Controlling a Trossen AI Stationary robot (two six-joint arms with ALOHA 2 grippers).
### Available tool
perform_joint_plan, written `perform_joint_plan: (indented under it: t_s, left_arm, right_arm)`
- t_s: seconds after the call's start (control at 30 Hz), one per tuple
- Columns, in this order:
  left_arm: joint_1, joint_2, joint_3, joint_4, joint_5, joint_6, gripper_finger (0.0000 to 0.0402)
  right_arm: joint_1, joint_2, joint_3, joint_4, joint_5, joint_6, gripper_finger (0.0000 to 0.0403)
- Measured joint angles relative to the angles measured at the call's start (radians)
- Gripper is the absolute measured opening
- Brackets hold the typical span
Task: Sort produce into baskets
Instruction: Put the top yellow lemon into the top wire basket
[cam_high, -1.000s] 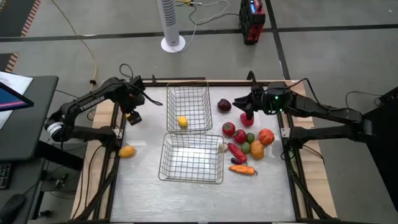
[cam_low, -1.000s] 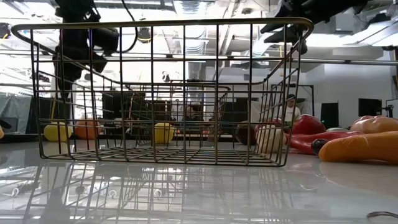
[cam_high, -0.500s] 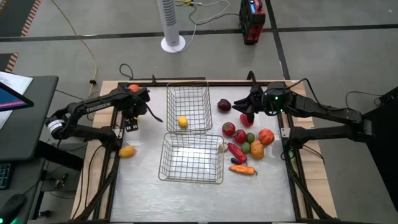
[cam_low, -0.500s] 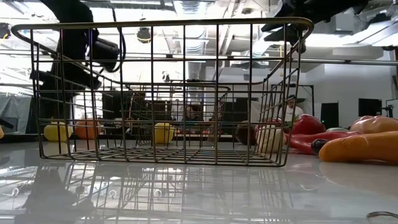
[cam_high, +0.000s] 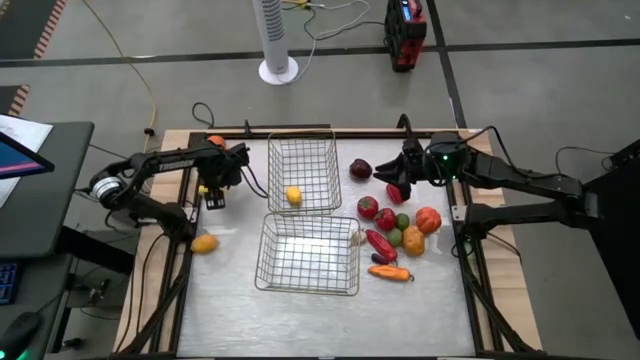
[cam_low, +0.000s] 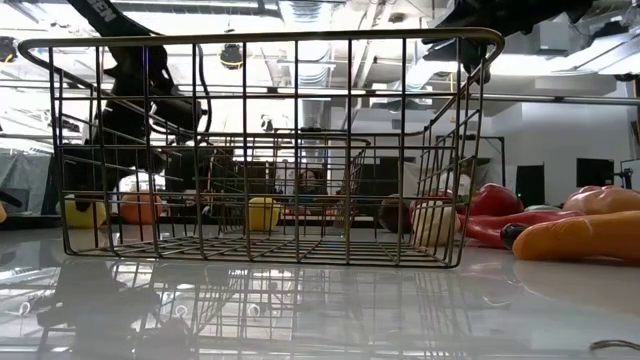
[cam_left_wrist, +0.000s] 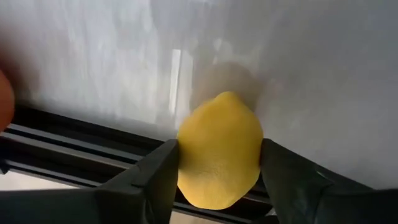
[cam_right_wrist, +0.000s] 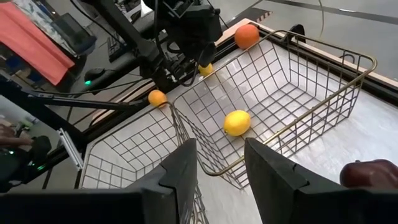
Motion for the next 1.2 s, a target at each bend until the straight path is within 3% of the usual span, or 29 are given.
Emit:
perform_joint_plan:
  t_s: [0.2, 0.4, 0.77, 0.9, 1.1, 1.2]
  left_arm:
    - [0.002, -0.018, 0.013, -0.042, 0.061, -0.034, 0.0165]
    - [0.006, -0.077, 0.057, -0.05, 0.185, -0.14, 0.0161]
    - [0.01, -0.24, 0.22, -0.042, 0.291, -0.337, 0.0161]
    - [-0.011, -0.268, 0.306, 0.052, 0.393, -0.39, 0.016]
    - [-0.052, -0.275, 0.339, 0.389, 0.627, -0.515, 0.016]
    - [-0.087, -0.259, 0.323, 0.514, 0.653, -0.542, 0.016]
  right_arm:
    - [0.0, 0.0, 0.0, 0.0, 0.001, 0.006, 0.0162]
    - [-0.002, 0.0, 0.0, 0.001, 0.002, 0.022, 0.0162]
    - [-0.002, 0.0, 0.0, 0.001, 0.003, 0.045, 0.0162]
    - [-0.002, 0.003, 0.0, 0.0, 0.005, 0.045, 0.0162]
    - [-0.002, 0.005, 0.0, 0.0, 0.008, 0.044, 0.0162]
    - [-0.002, 0.005, 0.0, 0.0, 0.008, 0.044, 0.0162]
